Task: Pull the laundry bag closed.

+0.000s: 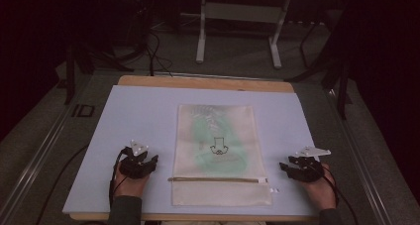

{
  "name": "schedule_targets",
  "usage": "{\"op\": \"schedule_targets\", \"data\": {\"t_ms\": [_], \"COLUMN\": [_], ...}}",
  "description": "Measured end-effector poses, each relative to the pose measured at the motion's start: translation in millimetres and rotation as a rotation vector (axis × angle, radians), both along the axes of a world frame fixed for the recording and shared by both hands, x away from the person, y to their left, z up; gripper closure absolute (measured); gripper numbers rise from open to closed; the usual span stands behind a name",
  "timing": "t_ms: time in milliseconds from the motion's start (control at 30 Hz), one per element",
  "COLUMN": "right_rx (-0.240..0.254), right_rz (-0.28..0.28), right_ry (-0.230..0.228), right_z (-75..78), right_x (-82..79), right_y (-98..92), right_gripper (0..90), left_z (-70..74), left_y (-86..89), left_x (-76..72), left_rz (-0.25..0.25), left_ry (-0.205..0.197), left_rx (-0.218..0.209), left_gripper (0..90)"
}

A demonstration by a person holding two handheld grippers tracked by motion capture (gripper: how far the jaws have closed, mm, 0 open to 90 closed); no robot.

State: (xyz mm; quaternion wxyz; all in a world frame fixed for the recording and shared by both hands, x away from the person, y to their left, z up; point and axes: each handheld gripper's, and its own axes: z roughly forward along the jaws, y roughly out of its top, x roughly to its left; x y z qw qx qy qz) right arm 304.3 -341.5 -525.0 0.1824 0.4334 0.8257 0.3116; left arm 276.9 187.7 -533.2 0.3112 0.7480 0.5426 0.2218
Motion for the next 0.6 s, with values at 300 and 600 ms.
{"op": "schedule_targets", "data": {"t_ms": [300, 600], "right_rx": [-0.018, -0.031], "right_rz": [0.021, 0.037], "right_ry": [0.008, 0.014], "right_z": [3.1, 3.1], "right_x": [-3.6, -4.4], "right_y": [-0.8, 2.9], "right_gripper": [51.9, 51.2], "left_z": [1.0, 3.6], "left_y": [0.6, -0.6], "left_x": [-1.1, -2.1], "left_rz": [-0.01, -0.045], "left_ry": [-0.005, 0.0], "left_rx": [-0.008, -0.009], "left_gripper": [56.9, 60.8]}}
